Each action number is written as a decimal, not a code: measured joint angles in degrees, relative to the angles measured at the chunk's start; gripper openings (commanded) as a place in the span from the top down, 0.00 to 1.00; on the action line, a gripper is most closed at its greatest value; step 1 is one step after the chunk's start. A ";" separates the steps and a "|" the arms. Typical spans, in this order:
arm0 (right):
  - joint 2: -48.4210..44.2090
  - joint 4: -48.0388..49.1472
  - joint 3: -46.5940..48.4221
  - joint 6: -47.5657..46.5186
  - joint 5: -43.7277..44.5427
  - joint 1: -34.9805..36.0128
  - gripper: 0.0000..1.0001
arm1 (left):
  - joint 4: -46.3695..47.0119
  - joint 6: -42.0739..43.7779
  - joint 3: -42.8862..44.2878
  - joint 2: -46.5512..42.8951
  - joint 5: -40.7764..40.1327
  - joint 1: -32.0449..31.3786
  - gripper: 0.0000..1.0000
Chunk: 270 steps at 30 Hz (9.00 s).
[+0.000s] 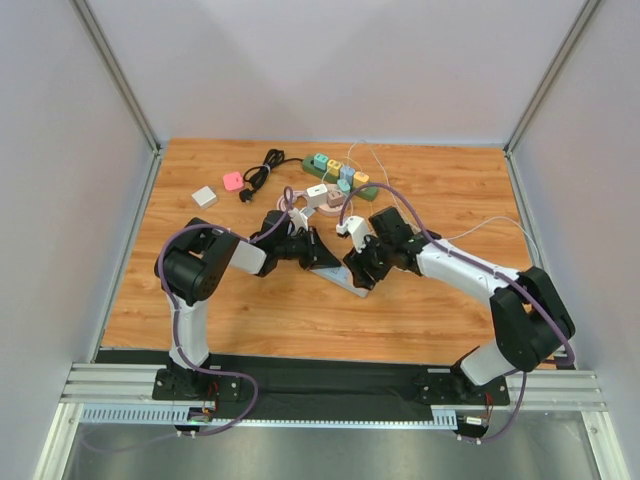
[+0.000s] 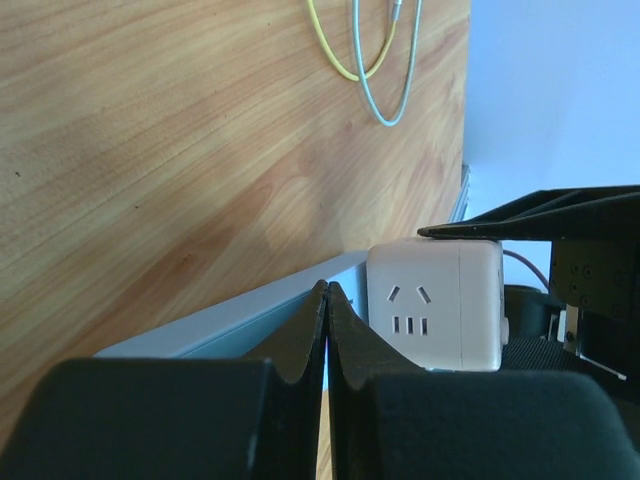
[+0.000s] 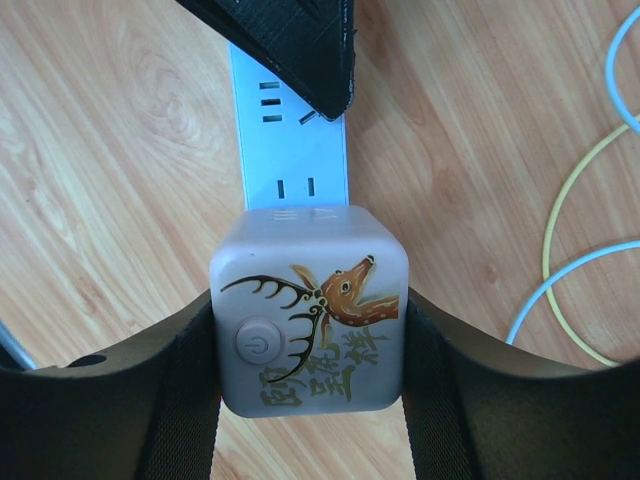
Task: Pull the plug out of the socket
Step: Remove the plug from the socket, then place the plug at the corner of the board, then move the socket to the center of the board.
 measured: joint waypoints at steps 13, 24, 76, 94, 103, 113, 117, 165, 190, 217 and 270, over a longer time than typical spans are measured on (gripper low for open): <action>-2.03 3.02 -2.51 3.30 15.61 8.76 1.00 | -0.20 0.96 0.07 0.28 0.90 0.11 0.95; -2.78 2.40 -2.54 5.60 -5.62 -5.73 1.00 | 0.13 1.31 1.25 0.50 -0.68 -0.33 0.95; -10.08 18.43 -4.50 33.27 -19.58 -19.02 1.00 | -12.94 31.21 -5.55 -35.10 -12.26 -1.55 0.00; -6.47 28.98 -6.86 52.00 -33.53 -18.91 1.00 | -5.68 68.87 -9.60 -40.39 -18.62 -12.35 0.00; -6.47 30.40 -7.21 53.24 -34.45 -17.73 1.00 | -6.38 72.54 -3.80 -33.88 -20.35 -16.41 0.04; -6.49 31.61 -7.26 54.07 -34.71 -17.53 1.00 | -11.28 74.47 2.89 -27.71 -26.34 -20.17 0.38; -6.49 32.02 -7.28 53.88 -33.97 -17.79 0.93 | -14.05 74.58 4.48 -27.19 -27.76 -20.28 0.81; -13.51 23.08 -7.28 33.09 -35.74 -24.28 0.00 | -43.19 29.75 9.11 -25.18 -44.78 27.36 1.00; -13.64 22.27 -7.26 31.54 -34.86 -24.28 0.00 | -54.55 33.70 27.10 -4.00 -41.68 35.82 0.28; -19.10 13.09 -5.22 16.94 -35.95 -24.30 0.00 | -56.96 47.12 23.08 -23.39 -22.91 29.53 0.06; -24.13 2.64 -4.09 0.24 -33.33 -24.41 0.00 | -72.54 -8.26 25.18 -10.67 -46.01 -0.07 0.35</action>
